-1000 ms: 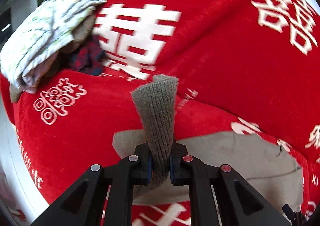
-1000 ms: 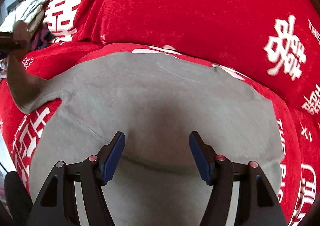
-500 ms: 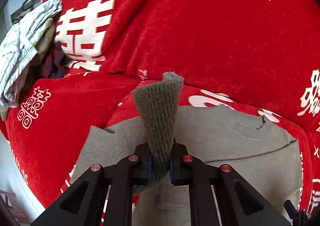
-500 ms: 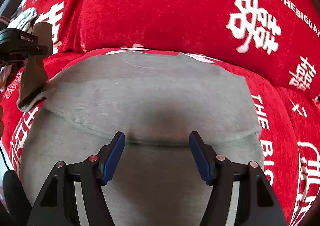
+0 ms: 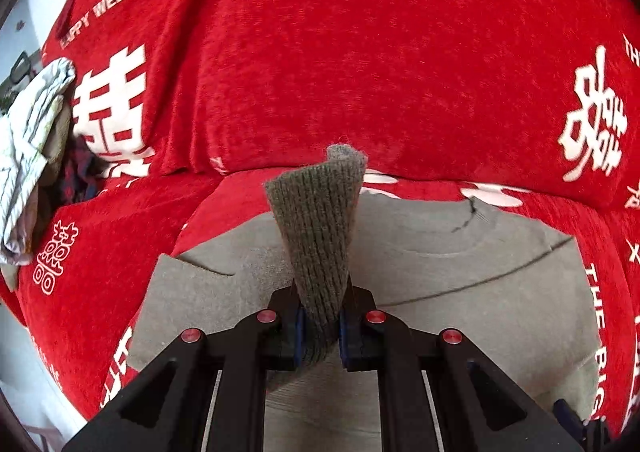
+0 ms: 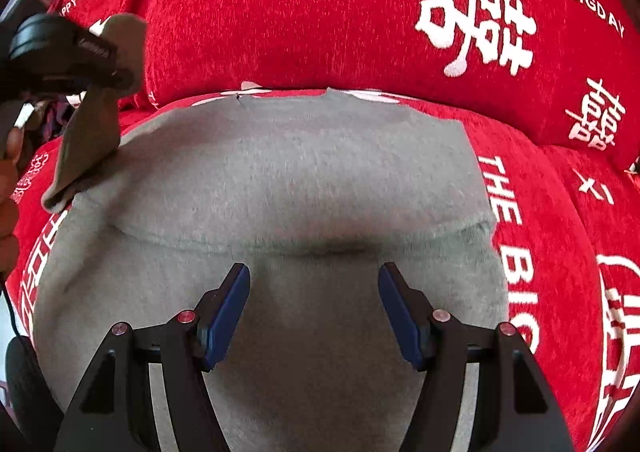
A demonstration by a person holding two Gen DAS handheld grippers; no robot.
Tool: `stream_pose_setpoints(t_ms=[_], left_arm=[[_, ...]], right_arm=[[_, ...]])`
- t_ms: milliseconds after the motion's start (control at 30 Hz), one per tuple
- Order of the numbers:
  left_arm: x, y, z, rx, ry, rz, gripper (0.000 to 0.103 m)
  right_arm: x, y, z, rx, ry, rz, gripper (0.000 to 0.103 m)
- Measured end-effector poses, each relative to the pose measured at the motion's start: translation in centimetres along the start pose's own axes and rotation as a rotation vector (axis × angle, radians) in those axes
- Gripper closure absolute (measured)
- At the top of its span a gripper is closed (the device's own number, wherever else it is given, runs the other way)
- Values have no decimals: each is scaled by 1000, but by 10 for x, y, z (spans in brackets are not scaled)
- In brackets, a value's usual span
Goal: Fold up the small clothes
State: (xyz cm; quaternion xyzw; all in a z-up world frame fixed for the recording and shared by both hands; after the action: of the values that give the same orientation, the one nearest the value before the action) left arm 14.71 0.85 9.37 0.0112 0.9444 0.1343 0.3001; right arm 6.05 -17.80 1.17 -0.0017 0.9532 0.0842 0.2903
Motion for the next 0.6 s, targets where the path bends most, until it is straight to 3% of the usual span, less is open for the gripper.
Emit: stream_pose_setpoints(t_ms=[600], left_arm=[[-17, -83, -24, 32, -35, 136, 89]], right_arm=[[13, -2, -6, -35, -35, -24, 33]])
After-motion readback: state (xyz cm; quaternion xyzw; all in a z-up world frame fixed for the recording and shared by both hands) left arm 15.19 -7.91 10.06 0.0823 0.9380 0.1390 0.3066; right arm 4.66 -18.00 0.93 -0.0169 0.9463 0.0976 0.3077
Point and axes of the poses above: each gripper's, at about its wrist camera, not at the fingertips, and z roughly the way its jaws point, y to its left, x to its underside, the point moved 2 cm from there along z, roughly the way its jaws point, and after that the axes turned 12 degrees about z, right-handed, at the moved point
